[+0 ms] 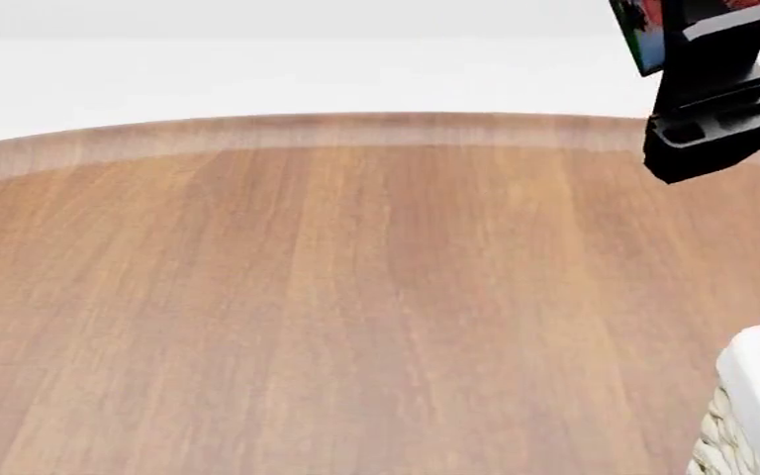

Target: Pick the milk and place it in the basket.

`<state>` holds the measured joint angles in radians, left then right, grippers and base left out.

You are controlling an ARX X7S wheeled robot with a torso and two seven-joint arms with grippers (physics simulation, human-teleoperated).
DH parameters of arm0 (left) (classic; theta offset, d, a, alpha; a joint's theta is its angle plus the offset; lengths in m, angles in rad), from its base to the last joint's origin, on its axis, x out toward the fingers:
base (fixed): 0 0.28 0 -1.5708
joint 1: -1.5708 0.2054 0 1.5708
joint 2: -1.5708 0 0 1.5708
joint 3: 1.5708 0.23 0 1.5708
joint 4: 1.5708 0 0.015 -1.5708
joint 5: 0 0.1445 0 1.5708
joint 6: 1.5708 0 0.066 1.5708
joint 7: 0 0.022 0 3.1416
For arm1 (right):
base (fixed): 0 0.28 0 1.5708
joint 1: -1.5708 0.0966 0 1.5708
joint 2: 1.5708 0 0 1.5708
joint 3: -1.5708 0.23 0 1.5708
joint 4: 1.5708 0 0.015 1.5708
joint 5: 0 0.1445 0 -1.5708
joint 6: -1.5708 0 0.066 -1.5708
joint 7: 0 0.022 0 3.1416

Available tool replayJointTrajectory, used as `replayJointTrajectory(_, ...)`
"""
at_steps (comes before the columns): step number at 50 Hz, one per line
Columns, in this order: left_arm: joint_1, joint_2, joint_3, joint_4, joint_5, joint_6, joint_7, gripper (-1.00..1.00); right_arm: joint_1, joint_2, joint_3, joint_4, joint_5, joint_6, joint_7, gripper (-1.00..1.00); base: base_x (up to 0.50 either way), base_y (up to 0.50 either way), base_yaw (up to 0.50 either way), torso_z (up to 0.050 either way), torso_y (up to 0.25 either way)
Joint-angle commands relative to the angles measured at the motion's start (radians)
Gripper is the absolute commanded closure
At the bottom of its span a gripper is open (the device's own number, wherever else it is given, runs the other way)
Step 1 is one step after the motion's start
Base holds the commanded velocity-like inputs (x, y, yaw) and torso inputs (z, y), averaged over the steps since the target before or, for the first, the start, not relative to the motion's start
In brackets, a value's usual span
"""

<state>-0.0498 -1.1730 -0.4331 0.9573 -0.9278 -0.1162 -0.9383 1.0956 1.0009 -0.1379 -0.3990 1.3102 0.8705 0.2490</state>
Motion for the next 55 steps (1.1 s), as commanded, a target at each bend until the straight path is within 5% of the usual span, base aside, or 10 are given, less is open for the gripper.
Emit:
replayJointTrajectory(1,-0.003,0.023,-0.018,-0.005,0.018,0.011,0.023,-1.0,-0.084,0.115,0.205,-0.048,0.067,0.031,0.073,1.0,0.0,0.0,0.0,0.0,0.0)
replayJointTrajectory(14,-0.002,0.027,-0.013,-0.006,0.025,0.01,0.026,-1.0,-0.29,0.21,0.445,-0.072,0.108,0.048,0.116,1.0,0.0,0.0,0.0,0.001,0.002)
replayJointTrajectory(30,0.0,0.028,-0.018,-0.002,0.023,0.006,0.026,-1.0,-0.486,0.186,0.711,-0.057,0.058,0.134,0.103,1.0,0.0,0.0,0.0,0.001,0.001)
replayJointTrajectory(55,-0.019,0.019,-0.001,-0.002,0.019,0.005,0.018,-1.0,-0.376,0.223,0.446,0.16,-0.034,0.093,0.052,1.0,0.0,0.0,0.0,0.0,0.001)
